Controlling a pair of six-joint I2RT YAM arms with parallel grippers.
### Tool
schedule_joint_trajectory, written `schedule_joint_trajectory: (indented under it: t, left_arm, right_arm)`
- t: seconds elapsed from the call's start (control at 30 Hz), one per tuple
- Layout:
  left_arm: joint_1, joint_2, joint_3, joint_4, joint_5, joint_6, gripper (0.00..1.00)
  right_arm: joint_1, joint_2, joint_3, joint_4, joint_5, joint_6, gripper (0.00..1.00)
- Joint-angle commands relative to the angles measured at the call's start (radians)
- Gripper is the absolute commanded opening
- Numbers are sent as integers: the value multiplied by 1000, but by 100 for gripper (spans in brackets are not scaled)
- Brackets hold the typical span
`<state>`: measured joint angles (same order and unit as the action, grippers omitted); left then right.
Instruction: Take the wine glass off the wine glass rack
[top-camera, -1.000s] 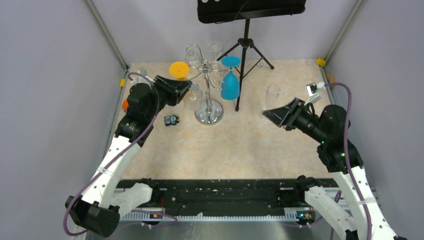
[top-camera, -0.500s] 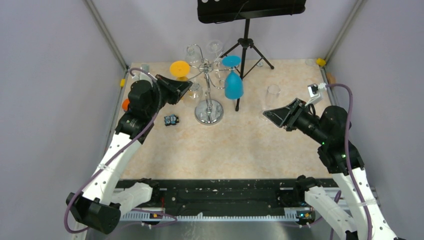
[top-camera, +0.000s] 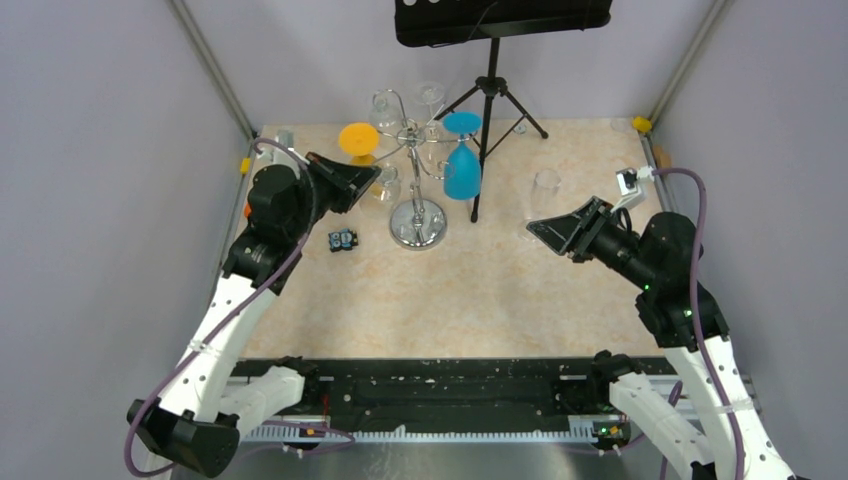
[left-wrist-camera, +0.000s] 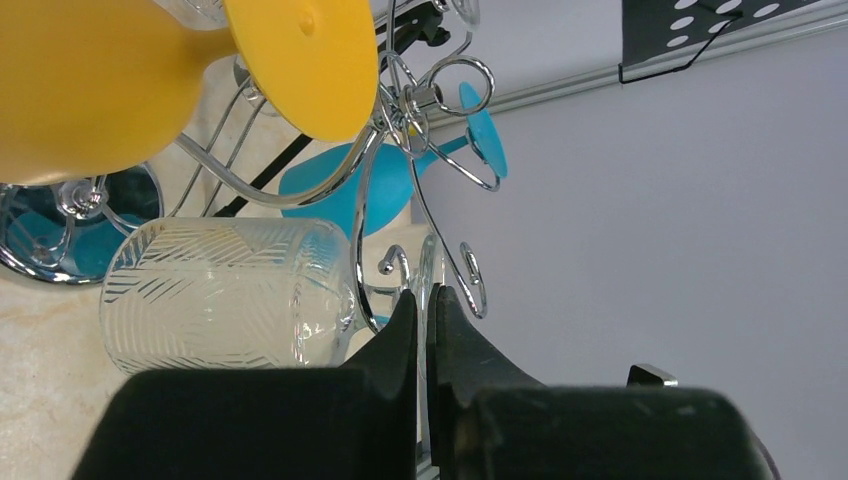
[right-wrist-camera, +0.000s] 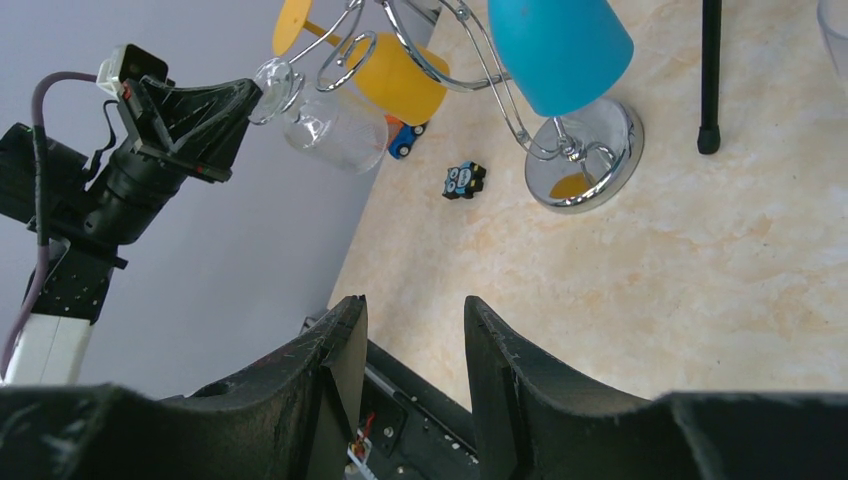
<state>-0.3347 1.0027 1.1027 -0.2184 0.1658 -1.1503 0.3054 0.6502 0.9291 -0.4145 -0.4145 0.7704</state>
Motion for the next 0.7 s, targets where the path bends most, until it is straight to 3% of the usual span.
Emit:
schedule_joint_trajectory:
  t: [0.0, 0.5, 0.67]
  left_arm:
    - [-2, -55, 20, 61, 7, -2, 0]
    - [-1, -32, 56, 64, -105, 6, 0]
    - [-1, -13, 71, 86, -129, -3, 0]
  right_arm:
    - [8, -12, 4, 10, 8, -4, 42]
    - [8, -24, 5, -2, 11, -5, 42]
    - [8, -27, 1, 0, 8, -11, 51]
